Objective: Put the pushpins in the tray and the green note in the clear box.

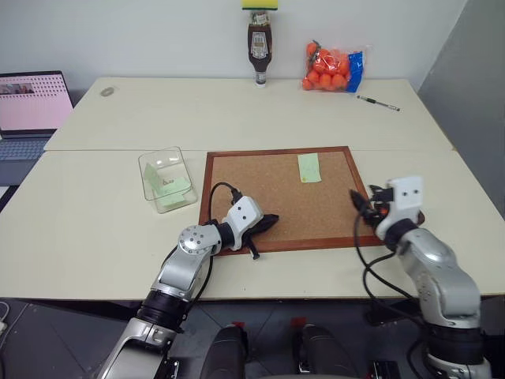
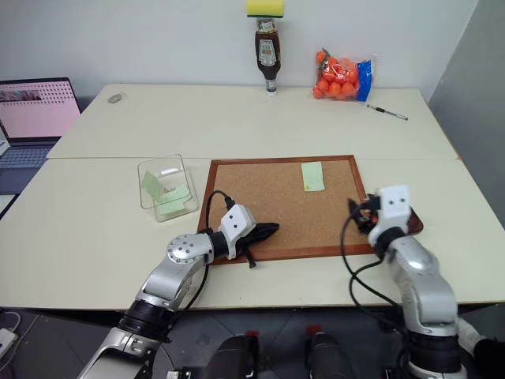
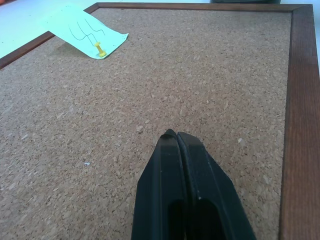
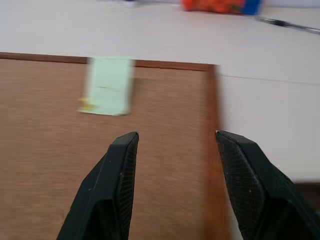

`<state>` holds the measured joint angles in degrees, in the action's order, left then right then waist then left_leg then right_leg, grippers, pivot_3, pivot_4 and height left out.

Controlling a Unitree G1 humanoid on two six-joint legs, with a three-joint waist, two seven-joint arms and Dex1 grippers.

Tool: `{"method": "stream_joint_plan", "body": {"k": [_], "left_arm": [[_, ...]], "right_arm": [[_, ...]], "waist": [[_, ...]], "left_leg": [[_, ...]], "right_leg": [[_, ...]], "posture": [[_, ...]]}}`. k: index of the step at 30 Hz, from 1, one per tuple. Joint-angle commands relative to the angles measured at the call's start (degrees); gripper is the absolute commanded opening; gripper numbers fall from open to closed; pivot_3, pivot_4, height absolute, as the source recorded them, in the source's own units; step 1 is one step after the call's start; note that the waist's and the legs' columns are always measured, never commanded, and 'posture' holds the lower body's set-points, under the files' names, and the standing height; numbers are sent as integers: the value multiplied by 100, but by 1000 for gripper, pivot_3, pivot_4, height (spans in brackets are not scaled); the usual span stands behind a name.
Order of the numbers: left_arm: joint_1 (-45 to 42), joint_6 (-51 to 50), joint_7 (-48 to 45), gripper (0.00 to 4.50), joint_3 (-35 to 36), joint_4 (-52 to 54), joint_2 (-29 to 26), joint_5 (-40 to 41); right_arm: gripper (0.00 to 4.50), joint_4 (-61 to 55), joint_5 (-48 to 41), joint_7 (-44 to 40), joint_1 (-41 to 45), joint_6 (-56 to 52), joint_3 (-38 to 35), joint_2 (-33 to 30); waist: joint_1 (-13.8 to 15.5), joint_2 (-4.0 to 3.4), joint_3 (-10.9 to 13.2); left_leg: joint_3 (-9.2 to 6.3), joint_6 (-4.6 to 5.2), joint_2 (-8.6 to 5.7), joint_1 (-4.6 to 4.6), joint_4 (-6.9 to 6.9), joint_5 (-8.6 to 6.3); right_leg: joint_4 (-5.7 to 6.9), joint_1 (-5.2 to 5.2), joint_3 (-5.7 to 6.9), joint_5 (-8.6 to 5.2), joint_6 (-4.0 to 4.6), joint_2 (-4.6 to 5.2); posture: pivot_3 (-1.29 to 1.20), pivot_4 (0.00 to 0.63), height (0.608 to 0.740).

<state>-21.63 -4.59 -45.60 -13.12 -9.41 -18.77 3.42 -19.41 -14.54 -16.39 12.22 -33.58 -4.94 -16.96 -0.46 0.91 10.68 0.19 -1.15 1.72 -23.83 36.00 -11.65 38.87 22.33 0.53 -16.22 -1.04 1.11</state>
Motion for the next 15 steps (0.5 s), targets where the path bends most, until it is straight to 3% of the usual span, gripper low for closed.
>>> {"method": "stream_joint_plan", "body": {"k": [1,13,15], "left_arm": [[-80,58,25,0,11,-3,3,-13],[-17,26,77,0,15,125,-7,-23],[-5,18,86,0,13,142,-11,-21]], "right_arm": [[2577,897,314,-39,730,554,474,245],[2577,3536,976,-232,2103,1832,1007,602],[2218,3852,1044,-238,2235,1986,982,608]], "waist": [[-5,1,1],[1,4,2],[-3,4,2]], "left_leg": [[1,0,0,1,1,0],[5,0,-2,-6,-2,0],[5,0,-1,-4,-1,0]], "right_leg": [[0,0,0,0,0,0],[-3,3,-2,0,1,3],[0,3,-2,0,1,3]], "posture": [[0,150,740],[0,150,740],[0,150,740]]}}
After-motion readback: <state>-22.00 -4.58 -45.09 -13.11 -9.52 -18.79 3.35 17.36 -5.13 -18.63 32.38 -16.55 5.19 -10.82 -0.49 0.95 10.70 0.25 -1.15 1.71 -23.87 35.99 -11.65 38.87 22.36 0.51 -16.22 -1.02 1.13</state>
